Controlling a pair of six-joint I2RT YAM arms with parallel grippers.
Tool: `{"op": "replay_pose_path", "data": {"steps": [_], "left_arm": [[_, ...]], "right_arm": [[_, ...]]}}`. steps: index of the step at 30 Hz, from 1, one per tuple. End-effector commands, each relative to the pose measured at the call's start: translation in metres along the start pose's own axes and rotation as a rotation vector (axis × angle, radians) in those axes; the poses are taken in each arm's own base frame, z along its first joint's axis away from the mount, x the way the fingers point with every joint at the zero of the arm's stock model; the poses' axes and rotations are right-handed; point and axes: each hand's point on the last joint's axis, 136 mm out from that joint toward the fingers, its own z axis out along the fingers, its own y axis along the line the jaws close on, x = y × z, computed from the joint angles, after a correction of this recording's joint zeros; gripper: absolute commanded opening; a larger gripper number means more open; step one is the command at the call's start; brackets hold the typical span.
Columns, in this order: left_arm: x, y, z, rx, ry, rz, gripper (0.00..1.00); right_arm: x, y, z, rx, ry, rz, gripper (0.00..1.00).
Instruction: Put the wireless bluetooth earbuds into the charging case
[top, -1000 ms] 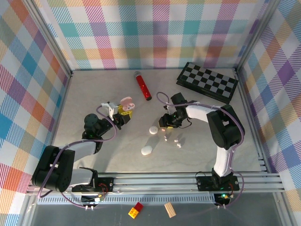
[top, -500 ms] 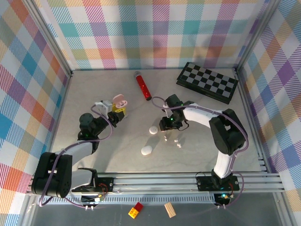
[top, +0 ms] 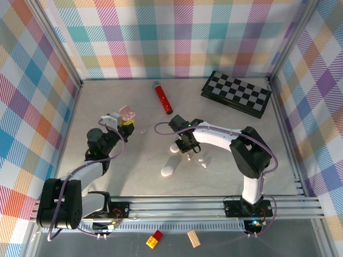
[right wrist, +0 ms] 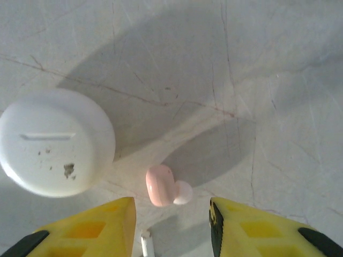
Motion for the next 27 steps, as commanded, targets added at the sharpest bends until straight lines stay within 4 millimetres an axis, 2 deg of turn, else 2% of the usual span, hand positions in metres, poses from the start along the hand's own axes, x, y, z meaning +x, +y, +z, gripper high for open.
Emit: {"op": "replay_pose_path", "data": {"steps": [1,6,12,24,27], "left_arm": [[-0.008,0.016,-0.007,-0.085,-0.031,0.007,0.27],[-0.010,0.025,-0.012,-0.130,-0.037,0.004,0.27],[-0.015,0.020,-0.012,-0.107,-0.045,0.007,0.27],[-0.014,0.017,-0.011,-0.090,-0.046,0.007,0.27],[-0.015,0.017,-0.011,-0.087,-0.048,0.008,0.27]], "right_arm": [[0.002,-0.003,0.005,0.075,0.038,-0.081,0.40],[-0.001,0.002,0.010,0.089,0.049,-0.112,0.37],[-0.002,0.003,0.014,0.103,0.059,-0.129,0.32],[-0.001,0.005,0.020,0.130,0.087,-0.163,0.32],[0.000,0.005,0.021,0.136,0.094,-0.165,0.29]]}}
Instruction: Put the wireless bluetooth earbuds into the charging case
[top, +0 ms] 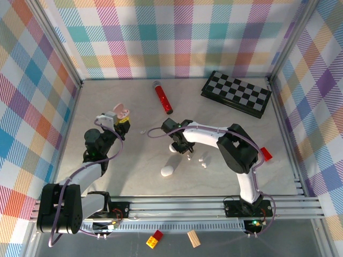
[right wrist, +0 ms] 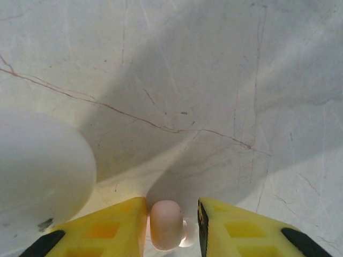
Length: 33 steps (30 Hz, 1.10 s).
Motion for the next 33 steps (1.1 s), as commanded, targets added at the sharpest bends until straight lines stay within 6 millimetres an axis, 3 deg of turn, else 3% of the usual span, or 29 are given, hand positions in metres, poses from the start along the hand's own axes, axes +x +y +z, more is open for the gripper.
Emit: {"op": "replay_pose_path", "data": {"steps": [1,11,17,24,33], "left_arm": [[-0.002,0.001,-0.004,0.004,-0.013,-0.001,0.27],[-0.002,-0.005,-0.004,0.038,-0.014,0.007,0.27],[-0.006,-0.021,-0.001,0.106,-0.053,0.027,0.27],[-0.005,-0.062,0.010,0.221,-0.031,0.077,0.27],[0.004,-0.132,0.028,0.348,-0.044,0.136,0.27]], "right_arm": [[0.003,0.000,0.002,0.020,0.030,-0.022,0.28],[-0.001,-0.003,-0.008,0.024,0.001,-0.010,0.19],[-0.011,-0.005,-0.033,-0.025,-0.091,0.047,0.19],[-0.027,-0.011,-0.086,-0.247,-0.275,0.208,0.19],[-0.048,-0.021,-0.181,-0.586,-0.548,0.339,0.20]]}}
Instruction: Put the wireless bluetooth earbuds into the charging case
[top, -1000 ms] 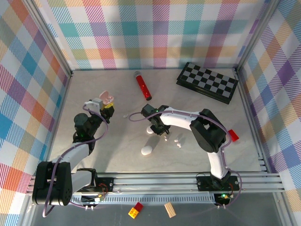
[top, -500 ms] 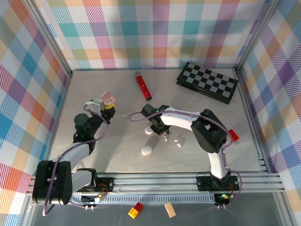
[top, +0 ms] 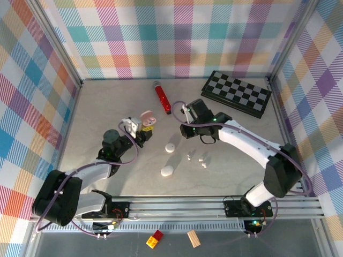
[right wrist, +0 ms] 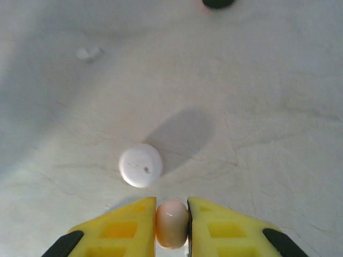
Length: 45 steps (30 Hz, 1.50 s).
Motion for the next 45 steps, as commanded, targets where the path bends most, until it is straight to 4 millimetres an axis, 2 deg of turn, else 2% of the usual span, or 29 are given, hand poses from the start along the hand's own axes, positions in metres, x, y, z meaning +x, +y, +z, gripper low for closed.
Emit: {"op": "replay_pose_path", "data": {"steps": [1,6,11,21,35,45], "left_arm": [[-0.021,-0.009,0.014,0.003,-0.078,0.077,0.27],[-0.020,-0.032,0.032,0.071,-0.091,0.098,0.27],[-0.025,-0.049,0.043,0.120,-0.112,0.104,0.27],[-0.021,-0.072,0.050,0.170,-0.094,0.123,0.27],[-0.028,-0.079,0.049,0.198,-0.120,0.127,0.27],[-0.029,-0.081,0.049,0.204,-0.121,0.127,0.27]], "right_arm": [[-0.018,0.038,-0.024,-0.193,-0.073,0.029,0.20],[-0.040,0.068,-0.049,-0.358,-0.156,0.047,0.20],[-0.052,0.090,-0.051,-0.484,-0.173,0.059,0.20],[-0.055,0.090,-0.040,-0.472,-0.156,0.035,0.20],[-0.053,0.084,-0.027,-0.453,-0.142,0.054,0.20],[-0.056,0.087,-0.022,-0.485,-0.145,0.075,0.20]]}}
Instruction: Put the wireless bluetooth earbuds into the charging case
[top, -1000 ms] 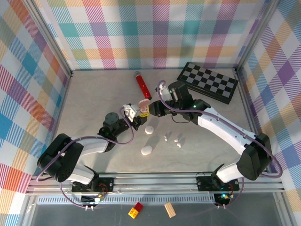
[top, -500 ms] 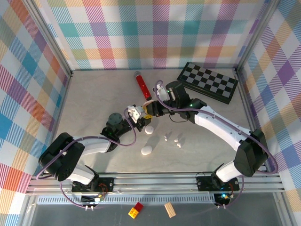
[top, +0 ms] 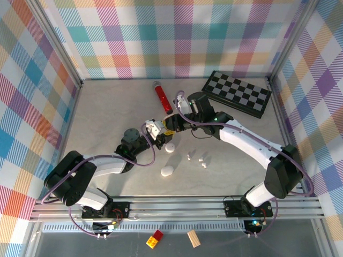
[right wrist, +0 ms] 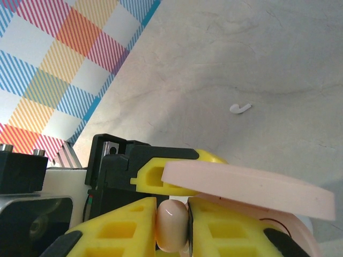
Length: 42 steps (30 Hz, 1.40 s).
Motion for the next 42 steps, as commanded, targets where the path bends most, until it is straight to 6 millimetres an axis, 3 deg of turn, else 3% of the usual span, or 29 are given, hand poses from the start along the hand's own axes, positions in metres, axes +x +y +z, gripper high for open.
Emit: {"op": "replay_pose_path", "data": {"steps": [1,10,18,34,39,42], "left_arm": [[-0.025,-0.005,0.003,0.020,-0.083,0.039,0.27],[-0.034,0.003,0.000,-0.029,-0.089,0.018,0.27],[-0.044,0.001,0.000,-0.012,-0.087,0.022,0.27],[-0.035,0.003,0.002,-0.026,-0.068,0.017,0.27],[-0.029,0.006,0.003,-0.037,-0.050,0.021,0.27],[-0.026,0.004,0.003,-0.025,-0.039,0.030,0.27]], "right_arm": [[-0.010,0.007,0.001,-0.034,-0.024,-0.001,0.20],[0.000,-0.009,-0.001,0.039,-0.011,0.008,0.23],[0.003,-0.012,-0.003,0.056,-0.007,0.008,0.29],[-0.007,0.015,-0.027,-0.021,-0.072,-0.085,0.37],[-0.012,0.035,-0.045,-0.082,-0.101,-0.117,0.41],[-0.019,0.030,-0.056,-0.017,-0.146,-0.114,0.45]]}}
